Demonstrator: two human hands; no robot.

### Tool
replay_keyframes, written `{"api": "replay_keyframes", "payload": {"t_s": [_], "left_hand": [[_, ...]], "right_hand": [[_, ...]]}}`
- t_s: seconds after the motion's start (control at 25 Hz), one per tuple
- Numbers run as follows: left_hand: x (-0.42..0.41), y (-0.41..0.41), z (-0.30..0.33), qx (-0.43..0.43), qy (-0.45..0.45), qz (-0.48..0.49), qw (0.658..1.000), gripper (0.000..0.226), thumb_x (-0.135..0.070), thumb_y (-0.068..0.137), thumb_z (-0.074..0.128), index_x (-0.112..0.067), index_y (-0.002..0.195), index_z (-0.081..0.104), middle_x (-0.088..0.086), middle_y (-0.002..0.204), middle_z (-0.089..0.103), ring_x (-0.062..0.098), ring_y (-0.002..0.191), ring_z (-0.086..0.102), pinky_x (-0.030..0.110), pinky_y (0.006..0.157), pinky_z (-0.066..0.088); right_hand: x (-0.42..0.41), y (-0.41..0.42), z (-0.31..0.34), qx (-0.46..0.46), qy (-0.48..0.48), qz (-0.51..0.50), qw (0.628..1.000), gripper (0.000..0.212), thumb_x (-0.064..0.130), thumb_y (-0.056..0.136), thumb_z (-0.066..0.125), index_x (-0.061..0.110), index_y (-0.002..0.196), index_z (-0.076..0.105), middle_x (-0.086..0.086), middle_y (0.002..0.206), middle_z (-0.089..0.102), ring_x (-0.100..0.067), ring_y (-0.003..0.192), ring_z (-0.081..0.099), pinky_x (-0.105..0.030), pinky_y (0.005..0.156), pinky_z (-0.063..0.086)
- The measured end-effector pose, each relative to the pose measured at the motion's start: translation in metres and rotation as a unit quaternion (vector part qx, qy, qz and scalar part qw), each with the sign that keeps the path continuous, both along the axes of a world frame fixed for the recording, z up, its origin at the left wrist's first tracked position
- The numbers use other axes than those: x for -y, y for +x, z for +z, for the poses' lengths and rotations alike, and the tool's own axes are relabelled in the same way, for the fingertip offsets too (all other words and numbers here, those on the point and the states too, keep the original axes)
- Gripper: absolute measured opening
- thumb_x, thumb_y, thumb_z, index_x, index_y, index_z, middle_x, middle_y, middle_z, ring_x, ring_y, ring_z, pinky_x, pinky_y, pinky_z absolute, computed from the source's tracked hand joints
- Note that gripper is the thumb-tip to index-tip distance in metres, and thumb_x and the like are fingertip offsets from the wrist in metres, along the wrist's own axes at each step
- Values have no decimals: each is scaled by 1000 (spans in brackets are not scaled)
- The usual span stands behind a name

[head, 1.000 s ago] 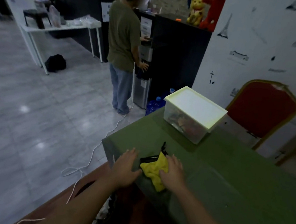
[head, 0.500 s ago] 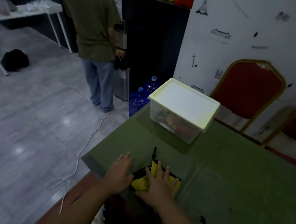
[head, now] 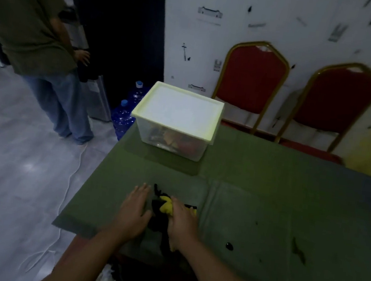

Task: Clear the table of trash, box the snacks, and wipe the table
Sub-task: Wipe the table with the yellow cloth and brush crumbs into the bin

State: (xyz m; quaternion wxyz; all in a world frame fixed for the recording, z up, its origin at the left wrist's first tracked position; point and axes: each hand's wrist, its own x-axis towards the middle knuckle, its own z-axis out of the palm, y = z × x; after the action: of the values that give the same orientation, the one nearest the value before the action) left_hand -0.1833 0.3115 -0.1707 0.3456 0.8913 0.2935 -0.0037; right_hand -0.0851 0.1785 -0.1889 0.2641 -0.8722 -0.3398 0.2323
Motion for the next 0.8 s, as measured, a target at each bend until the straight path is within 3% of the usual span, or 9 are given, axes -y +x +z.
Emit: {"api": "replay_keyframes", "payload": {"t_s": [0.08, 0.28, 0.4, 0.48, 0.6, 0.72, 0.8], "left_hand": [[14, 21, 4, 22, 9, -28, 999, 87, -45, 68, 30, -8, 148, 27, 13, 157, 21, 28, 147, 15, 40, 121, 14], [77, 74, 2, 49, 35, -98, 993, 70, -37, 83, 35, -12, 148, 29, 9, 157, 25, 24, 147, 17, 40, 121, 15], [117, 94, -3, 49, 36, -116, 991, 73, -54, 87, 28, -13, 148, 30, 7, 157, 27, 22, 147, 18, 38, 120, 15], [136, 98, -12, 44, 39, -121, 991, 89, -72, 82, 16, -13, 148, 30, 5, 157, 26, 19, 147, 16, 37, 119, 12], [152, 96, -27, 15, 75, -137, 988, 106, -83, 73, -2, -14, 150, 23, 1, 159, 16, 16, 148, 7, 37, 120, 6], [153, 86, -48, -41, 138, -170, 975, 109, -84, 71, -9, -13, 152, 12, -3, 159, -1, 16, 147, -8, 37, 119, -2], [148, 80, -62, -65, 193, -188, 961, 100, -80, 77, -6, -14, 152, 7, -1, 160, -4, 17, 148, -10, 36, 119, -6]], "right_hand": [[19, 16, 16, -93, 88, -55, 990, 40, 14, 91, 43, 20, 130, 51, -4, 127, 60, -23, 116, 55, -34, 102, 42], [107, 59, 62, -249, 198, -256, 913, 12, 22, 98, 47, 23, 100, 59, 3, 91, 63, -12, 83, 60, -28, 79, 48], [177, 89, 80, -258, 238, -361, 864, 13, 25, 97, 51, 23, 89, 62, -2, 83, 67, -18, 76, 63, -35, 79, 53], [225, 109, 87, -204, 258, -412, 850, 14, 24, 97, 51, 23, 87, 61, -6, 88, 66, -21, 80, 63, -40, 84, 51], [288, 140, 86, -73, 253, -437, 860, 11, 22, 97, 49, 20, 104, 57, -3, 95, 63, -23, 94, 61, -43, 91, 48], [323, 158, 52, 10, 200, -369, 908, 40, 20, 96, 50, 16, 136, 46, -3, 129, 56, -19, 120, 51, -42, 102, 42], [332, 158, 19, 19, 99, -280, 955, 55, 40, 95, 46, 19, 144, 37, -3, 148, 41, -23, 139, 35, -49, 112, 30]]}}
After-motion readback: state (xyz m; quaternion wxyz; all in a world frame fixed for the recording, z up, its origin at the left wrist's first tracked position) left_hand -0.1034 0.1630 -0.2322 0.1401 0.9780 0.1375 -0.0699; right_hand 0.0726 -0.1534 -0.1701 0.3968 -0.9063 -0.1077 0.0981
